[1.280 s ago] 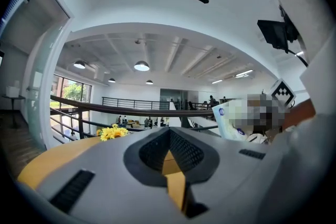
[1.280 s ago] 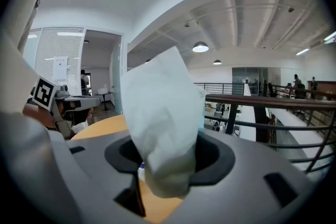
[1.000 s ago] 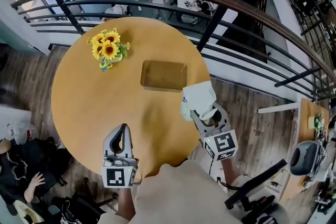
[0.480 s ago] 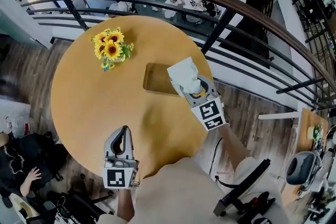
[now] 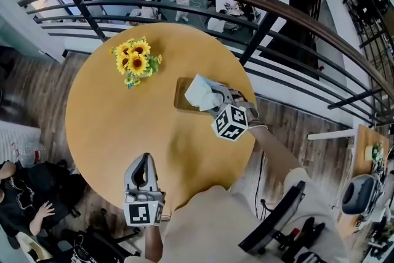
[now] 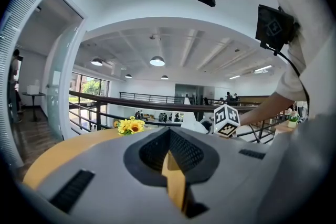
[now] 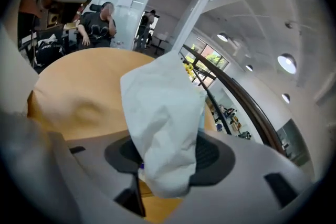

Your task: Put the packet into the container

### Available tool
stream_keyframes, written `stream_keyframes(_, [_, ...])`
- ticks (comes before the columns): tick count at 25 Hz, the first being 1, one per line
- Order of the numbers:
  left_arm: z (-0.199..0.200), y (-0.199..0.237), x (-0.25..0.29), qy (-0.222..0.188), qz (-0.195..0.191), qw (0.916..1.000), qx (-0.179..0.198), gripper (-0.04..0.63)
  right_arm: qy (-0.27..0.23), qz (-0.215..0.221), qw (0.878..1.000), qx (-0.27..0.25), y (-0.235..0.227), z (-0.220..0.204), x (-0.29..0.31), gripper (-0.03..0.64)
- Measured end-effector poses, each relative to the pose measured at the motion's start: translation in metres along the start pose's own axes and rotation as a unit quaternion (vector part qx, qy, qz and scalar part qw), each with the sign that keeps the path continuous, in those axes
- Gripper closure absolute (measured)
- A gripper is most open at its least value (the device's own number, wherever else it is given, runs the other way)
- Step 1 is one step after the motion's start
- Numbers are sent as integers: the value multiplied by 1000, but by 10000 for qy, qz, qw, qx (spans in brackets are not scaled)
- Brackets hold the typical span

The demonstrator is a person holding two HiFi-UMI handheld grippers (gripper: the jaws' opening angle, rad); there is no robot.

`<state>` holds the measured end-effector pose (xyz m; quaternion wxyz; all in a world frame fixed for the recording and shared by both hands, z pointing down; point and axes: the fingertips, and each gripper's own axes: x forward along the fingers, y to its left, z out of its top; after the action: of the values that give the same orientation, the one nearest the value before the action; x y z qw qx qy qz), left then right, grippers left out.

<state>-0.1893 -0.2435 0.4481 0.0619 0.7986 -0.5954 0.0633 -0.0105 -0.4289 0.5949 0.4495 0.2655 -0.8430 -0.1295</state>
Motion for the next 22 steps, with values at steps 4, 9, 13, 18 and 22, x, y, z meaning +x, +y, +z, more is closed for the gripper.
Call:
stream_keyframes(4, [1,4,-5,-21,92,10000,-21,591,345,538,9965,-533,10,-1,19,391])
stream_keyframes(9, [-1,13,-12,-35,247,9997,-67,591,704,1296,9861,-763,20,-2,37,391])
stream_keyframes(13, [2,19,-17,-54,381,9992,-86,591,937,1656,9773,-934,21,-3,48,391])
stream_keyframes(18, [3,29,-22,-29,573,9983,-94,591,1224,2188,9635,-944,32,-11,62,391])
stream_keyframes(22, [4,33,-23,-12,652,9978,-86,591,1339,2272,9600,-940,39,-18,75,391])
